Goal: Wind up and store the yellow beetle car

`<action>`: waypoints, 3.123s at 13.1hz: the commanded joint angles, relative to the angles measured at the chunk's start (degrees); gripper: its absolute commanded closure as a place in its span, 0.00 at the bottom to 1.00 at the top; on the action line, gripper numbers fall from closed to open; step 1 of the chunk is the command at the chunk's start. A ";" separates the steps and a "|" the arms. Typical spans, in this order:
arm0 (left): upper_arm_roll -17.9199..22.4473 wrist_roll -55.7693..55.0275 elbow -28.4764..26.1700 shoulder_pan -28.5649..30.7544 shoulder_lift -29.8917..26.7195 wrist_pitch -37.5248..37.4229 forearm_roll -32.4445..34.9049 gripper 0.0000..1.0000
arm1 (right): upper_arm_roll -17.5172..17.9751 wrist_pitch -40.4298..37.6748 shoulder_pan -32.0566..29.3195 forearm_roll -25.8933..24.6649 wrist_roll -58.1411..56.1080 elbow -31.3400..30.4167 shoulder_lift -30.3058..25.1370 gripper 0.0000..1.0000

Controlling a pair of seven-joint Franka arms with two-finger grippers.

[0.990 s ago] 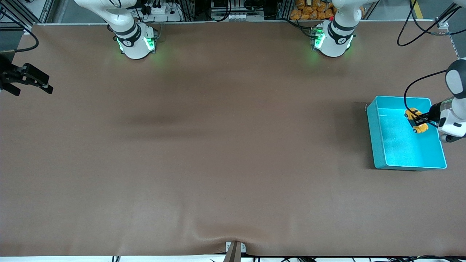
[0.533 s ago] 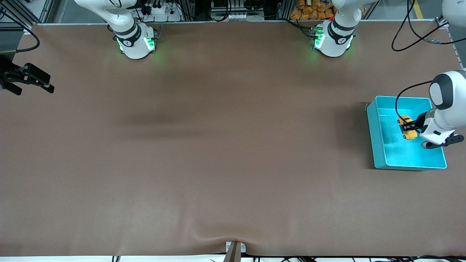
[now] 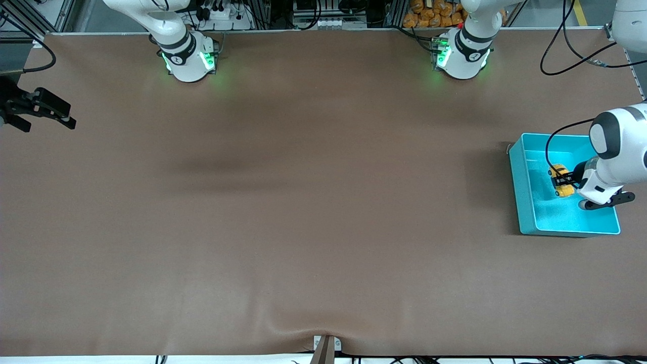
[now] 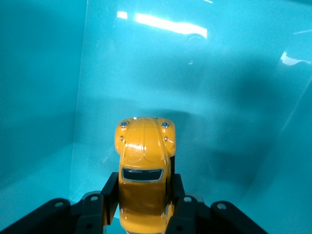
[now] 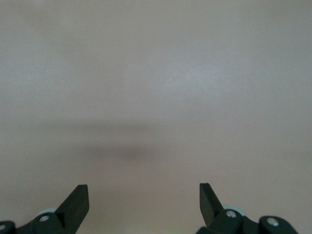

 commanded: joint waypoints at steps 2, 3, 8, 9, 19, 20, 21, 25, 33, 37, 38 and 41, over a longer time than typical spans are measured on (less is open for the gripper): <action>-0.40 0.65 0.13 0.53 1.35 2.62 1.67 1.00 | 0.01 -0.37 0.27 -0.13 0.70 -0.13 -0.48 0.00; -0.31 0.65 0.13 0.53 1.70 3.06 1.67 1.00 | 0.01 -0.37 0.27 -0.13 0.69 -0.04 -0.48 0.00; -0.40 0.56 0.48 0.44 3.19 4.38 1.58 1.00 | 0.19 -1.34 0.44 -0.13 1.22 0.48 -0.75 0.00; -0.40 0.56 0.48 0.44 3.37 4.56 1.58 0.98 | 0.19 -1.69 0.44 -0.13 1.31 0.66 -0.83 0.00; -0.40 -0.76 1.09 -0.08 1.53 4.56 0.96 0.00 | 0.19 -3.10 0.80 0.05 1.31 1.80 -0.75 0.00; -0.49 -0.67 1.71 -0.26 0.92 4.47 0.96 0.00 | 0.19 -3.10 0.80 0.05 1.31 1.80 -0.75 0.00; -0.57 -0.50 1.97 -0.87 0.04 4.47 0.88 0.00 | 0.19 -3.10 0.88 0.05 1.31 1.80 -0.75 0.00; -0.57 -0.15 2.24 -3.15 -6.10 0.62 0.88 0.00 | 0.19 -3.10 0.88 0.05 1.31 1.72 -0.66 0.00; -5.22 0.56 27.53 -10.37 -12.97 -36.91 -5.35 0.00 | 0.10 -2.66 1.15 0.14 1.13 1.72 -0.57 0.00; -7.95 0.21 28.87 -10.45 -17.19 -38.94 -9.84 0.00 | 0.10 -2.57 1.15 0.14 1.13 1.80 -0.57 0.00; -8.31 -0.14 28.87 -10.72 -17.89 -39.73 -11.07 0.00 | 0.10 -2.57 1.23 0.14 1.13 1.80 -0.57 0.00; -10.24 -0.50 30.71 -12.73 -19.91 -41.49 -11.96 0.00 | 0.10 -2.31 1.24 0.23 1.05 1.89 -0.48 0.00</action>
